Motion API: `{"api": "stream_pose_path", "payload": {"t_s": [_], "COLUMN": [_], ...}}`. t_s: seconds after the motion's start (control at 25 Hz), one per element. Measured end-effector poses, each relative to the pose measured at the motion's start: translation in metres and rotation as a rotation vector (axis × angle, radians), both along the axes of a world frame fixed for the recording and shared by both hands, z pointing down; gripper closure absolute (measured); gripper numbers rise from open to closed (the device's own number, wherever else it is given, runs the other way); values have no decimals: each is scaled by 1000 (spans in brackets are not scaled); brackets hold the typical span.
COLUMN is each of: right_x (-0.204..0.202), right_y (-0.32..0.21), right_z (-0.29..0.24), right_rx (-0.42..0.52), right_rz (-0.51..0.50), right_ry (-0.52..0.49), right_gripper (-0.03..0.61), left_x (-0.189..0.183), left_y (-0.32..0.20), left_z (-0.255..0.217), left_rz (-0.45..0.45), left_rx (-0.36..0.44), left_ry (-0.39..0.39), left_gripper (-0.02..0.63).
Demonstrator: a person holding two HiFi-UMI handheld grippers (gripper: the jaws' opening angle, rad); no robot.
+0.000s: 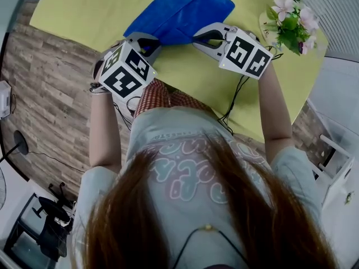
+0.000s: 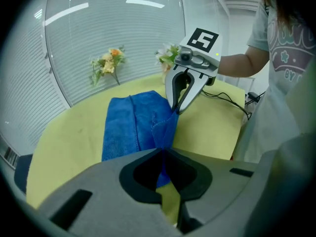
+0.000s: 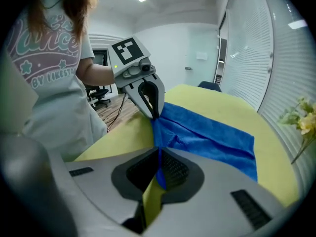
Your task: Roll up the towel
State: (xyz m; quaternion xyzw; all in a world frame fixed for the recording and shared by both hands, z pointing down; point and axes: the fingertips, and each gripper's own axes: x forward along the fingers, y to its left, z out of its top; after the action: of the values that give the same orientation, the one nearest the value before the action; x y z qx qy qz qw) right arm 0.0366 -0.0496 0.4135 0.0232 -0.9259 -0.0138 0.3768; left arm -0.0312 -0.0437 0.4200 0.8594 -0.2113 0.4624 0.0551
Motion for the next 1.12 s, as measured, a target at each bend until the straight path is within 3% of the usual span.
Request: {"api": "stream_pose_path", "payload": {"t_s": [0.2,0.4,0.56,0.84,1.12], "right_x": [2,7,11,7,2], "right_y": [-12,19,39,16,-10], "right_z": [1,-3,6,6,8], "right_rx": [-90,-139,-168,-204,-241], "right_rz": [25,-101,-120,-56,8], "right_ry": [-11,44,41,9,2], "right_gripper": [557,557,557,557,555], "left_x": [1,11,12,6,1], "left_y": [-7,15,43,20,0], "left_z": [2,-6,4,-1,1], "left_rz": [3,108,150,82,26], "left_rx": [-35,-66,-141,-105,-117], "left_ry": [-1,11,43,17,35], "left_gripper": [591,591,591,591,591]}}
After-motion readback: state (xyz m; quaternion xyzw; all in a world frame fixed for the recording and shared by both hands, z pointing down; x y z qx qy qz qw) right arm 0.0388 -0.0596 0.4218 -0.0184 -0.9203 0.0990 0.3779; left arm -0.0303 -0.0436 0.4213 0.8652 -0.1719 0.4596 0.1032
